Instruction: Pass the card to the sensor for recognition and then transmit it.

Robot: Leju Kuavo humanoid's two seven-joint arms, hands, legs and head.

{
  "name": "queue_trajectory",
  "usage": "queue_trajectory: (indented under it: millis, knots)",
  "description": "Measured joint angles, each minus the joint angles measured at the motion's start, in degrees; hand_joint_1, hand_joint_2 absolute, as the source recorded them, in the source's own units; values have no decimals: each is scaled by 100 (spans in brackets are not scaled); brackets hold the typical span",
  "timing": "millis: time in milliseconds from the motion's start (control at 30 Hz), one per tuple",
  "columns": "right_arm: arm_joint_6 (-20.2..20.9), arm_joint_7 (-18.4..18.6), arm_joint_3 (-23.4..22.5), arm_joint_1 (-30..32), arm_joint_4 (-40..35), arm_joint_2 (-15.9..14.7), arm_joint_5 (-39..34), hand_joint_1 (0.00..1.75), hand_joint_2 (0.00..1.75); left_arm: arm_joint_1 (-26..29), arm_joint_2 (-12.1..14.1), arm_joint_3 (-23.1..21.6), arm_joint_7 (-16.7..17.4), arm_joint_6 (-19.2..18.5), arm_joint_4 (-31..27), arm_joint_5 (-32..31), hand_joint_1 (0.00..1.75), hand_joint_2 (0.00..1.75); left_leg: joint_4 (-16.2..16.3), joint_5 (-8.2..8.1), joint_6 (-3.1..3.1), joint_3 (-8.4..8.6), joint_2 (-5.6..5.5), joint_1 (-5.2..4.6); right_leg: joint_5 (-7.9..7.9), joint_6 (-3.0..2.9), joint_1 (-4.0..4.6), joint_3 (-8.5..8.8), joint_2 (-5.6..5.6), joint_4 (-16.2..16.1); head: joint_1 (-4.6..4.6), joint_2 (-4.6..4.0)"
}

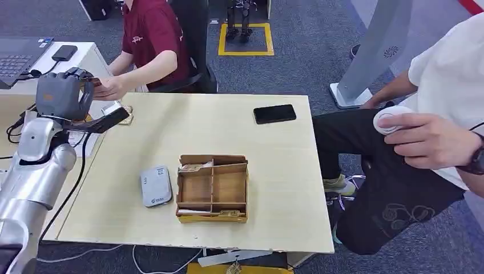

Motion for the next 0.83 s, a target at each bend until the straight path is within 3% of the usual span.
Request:
queue_trajectory:
  millis: [367, 400, 667, 833]
  knots:
    - [0, -2, 4, 0, 0, 2, 0, 0, 0, 0, -74, 0, -89, 0, 255, 72, 175, 175, 0, 0, 0, -1, 3, 0, 0, 0, 0, -1, 2, 0, 0, 0]
    - [0, -2, 4, 0, 0, 2, 0, 0, 0, -1, -74, 0, -101, 2, 271, 83, 0, 175, 0, 0, 0, -1, 3, 0, 0, 0, 0, -2, 2, 0, -2, 0]
    - [-2, 0, 4, 2, 0, 2, -4, 0, 0, 13, -72, 13, -20, 326, 339, 76, 0, 175, -1, 0, 0, -4, 1, 0, 0, 0, 0, -1, 0, 1, 0, 0]
    - [-35, 7, 4, 31, 0, 2, -33, 0, 0, 282, 122, 361, 271, 1061, 562, 171, 0, 175, -3, 0, 0, -1, 13, 1, 0, -1, 0, 0, 13, 7, 0, 0]
